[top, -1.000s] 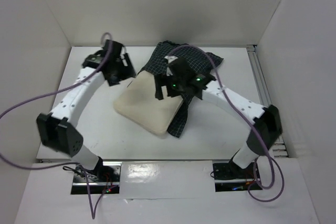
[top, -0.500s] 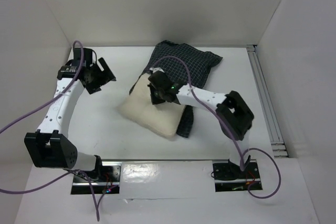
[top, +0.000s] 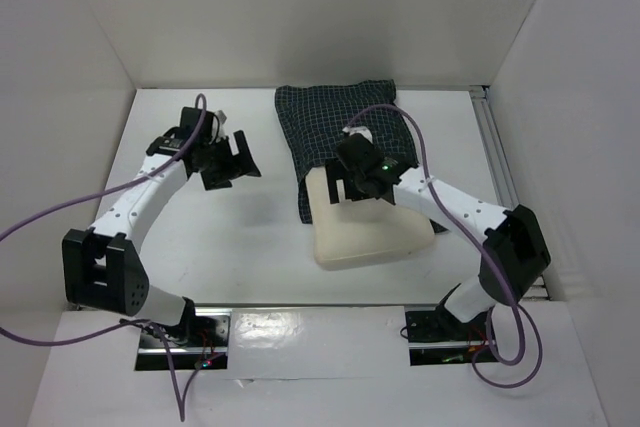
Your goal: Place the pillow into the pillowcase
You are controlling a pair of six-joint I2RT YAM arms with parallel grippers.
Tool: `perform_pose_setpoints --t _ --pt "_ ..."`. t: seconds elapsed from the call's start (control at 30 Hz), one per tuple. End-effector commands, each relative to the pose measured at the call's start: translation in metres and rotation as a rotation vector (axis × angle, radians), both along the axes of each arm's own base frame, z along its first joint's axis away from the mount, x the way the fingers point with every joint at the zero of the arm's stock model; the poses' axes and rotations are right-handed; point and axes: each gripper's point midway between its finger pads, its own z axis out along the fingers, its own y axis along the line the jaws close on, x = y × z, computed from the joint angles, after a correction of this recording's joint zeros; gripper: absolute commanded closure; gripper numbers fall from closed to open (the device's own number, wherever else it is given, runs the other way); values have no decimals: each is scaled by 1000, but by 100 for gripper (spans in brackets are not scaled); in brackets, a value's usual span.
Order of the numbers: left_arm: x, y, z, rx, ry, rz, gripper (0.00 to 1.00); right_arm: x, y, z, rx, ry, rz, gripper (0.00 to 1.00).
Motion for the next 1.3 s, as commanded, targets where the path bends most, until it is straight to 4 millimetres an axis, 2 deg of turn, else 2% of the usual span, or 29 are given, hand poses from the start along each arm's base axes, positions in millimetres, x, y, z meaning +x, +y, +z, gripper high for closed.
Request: perform_pose_setpoints --t 0.0,0.07,0.1,0.13,0.17,0.2,0.27,0.33,0.37,0.4,0.43,0.5,0.53,0.6,0.63,0.77,0.87,1.03,1.1,1.13,1.17,1.23,1.27 --pt "-4 -26 -8 -42 -11 -87 5 13 26 19 8 -42 12 0" --pt "-9 -31 -21 -45 1 -98 5 17 50 19 49 -60 41 0" --pt "-11 -35 -25 -52 9 -98 5 23 55 16 54 -64 41 0" --pt "-12 -35 -28 -52 11 -98 5 26 65 0 43 -44 42 0" --pt "-15 -34 -38 -48 32 -97 5 32 73 -1 54 -43 48 0" --pt "-19 -37 -44 -45 50 -107 5 32 78 -23 12 -10 54 0" --pt "-20 -42 -47 -69 48 -124 5 36 79 -43 -10 8 34 0" --pt "-29 -48 -59 -89 70 -161 5 37 76 -58 -52 23 39 39" --pt "-26 -51 -59 -100 42 -188 5 37 75 -58 -63 21 55 60" --pt "-32 -56 -64 -110 51 -208 5 35 78 -54 -48 25 81 80" --pt "-36 -64 -69 -119 60 -234 5 36 73 -39 -34 5 100 100" --pt "-38 -78 -73 -158 31 -264 2 32 72 -19 20 -2 159 100" --pt "-41 -90 -73 -166 17 -291 2 34 67 5 64 -43 174 100" --pt "-36 -101 -73 -168 -15 -304 0 29 60 21 90 -54 226 100" --pt "-38 -109 -73 -174 -6 -316 0 25 58 38 137 -60 259 100" --pt "-30 -129 -73 -203 -31 -344 0 16 50 56 165 -47 292 100" --pt "-25 -137 -71 -220 -81 -350 0 10 50 62 191 -40 319 100" --pt "-19 -150 -74 -224 -118 -365 2 8 51 66 218 -35 333 100" --pt "-19 -156 -83 -230 -109 -380 2 8 51 66 218 -35 333 100" --pt "-15 -157 -85 -232 -118 -381 4 7 52 67 224 -31 339 100" --pt "-19 -162 -96 -237 -89 -398 8 11 50 68 228 -41 330 100" --pt "-16 -170 -96 -274 -85 -408 23 11 53 70 244 -42 328 100" --pt "-16 -173 -93 -295 -88 -412 62 13 54 75 250 -53 329 100"
